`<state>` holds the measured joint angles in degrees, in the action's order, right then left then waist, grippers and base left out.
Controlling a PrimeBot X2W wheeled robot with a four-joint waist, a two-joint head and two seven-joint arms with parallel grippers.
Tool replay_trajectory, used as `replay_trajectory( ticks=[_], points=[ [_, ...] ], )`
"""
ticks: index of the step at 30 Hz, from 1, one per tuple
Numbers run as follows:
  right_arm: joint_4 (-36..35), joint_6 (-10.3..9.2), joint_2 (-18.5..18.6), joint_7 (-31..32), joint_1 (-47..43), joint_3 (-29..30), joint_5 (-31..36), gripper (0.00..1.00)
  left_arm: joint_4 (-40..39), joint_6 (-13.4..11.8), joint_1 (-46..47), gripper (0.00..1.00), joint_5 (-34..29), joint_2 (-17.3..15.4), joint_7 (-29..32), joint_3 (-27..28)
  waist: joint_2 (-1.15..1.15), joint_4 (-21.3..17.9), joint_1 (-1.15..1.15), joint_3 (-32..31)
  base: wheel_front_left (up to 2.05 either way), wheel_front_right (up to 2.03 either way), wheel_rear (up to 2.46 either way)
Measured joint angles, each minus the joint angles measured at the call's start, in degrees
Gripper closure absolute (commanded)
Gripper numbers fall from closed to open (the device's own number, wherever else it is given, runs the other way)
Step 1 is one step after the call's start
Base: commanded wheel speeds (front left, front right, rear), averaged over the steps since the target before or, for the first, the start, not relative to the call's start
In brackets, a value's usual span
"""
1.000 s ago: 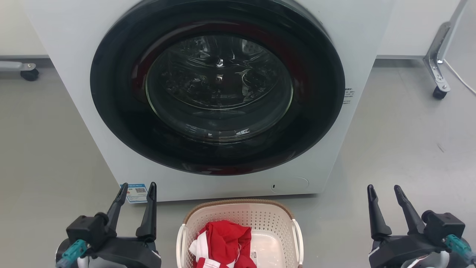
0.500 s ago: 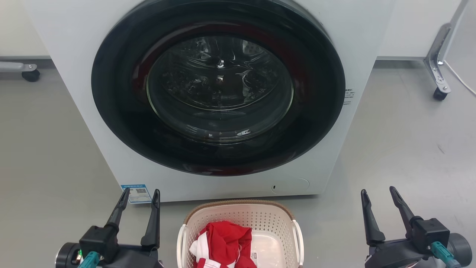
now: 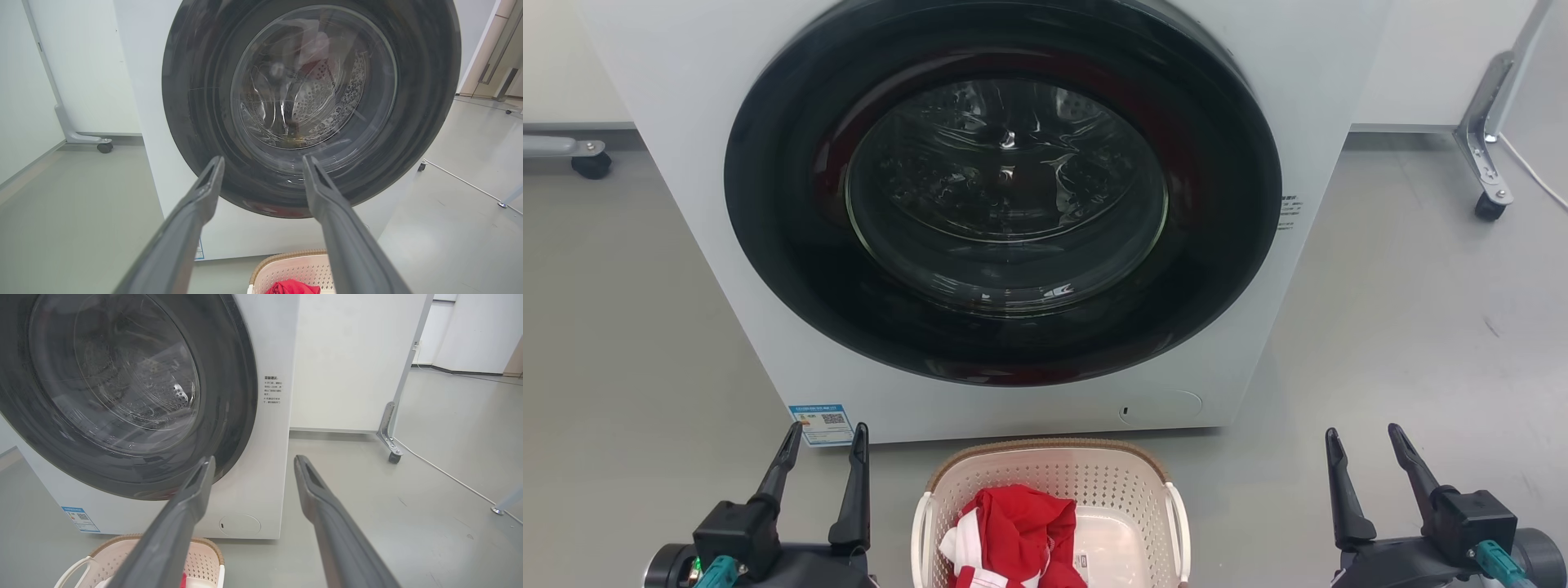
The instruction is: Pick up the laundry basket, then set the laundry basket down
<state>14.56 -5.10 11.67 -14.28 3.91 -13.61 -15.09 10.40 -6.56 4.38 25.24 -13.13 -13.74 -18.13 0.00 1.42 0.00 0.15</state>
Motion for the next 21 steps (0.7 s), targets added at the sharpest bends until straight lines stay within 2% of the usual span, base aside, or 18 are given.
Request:
replay_trajectory(
  ticks=[21],
  points=[
    [0.2, 0.65, -0.7, 0.0, 0.0, 1.1, 0.0, 0.00, 0.4, -0.1, -0.1, 0.00, 0.3, 0.5, 0.8, 0.6, 0.00, 0.1, 0.00, -0.2, 0.00, 0.00, 0.00]
  ],
)
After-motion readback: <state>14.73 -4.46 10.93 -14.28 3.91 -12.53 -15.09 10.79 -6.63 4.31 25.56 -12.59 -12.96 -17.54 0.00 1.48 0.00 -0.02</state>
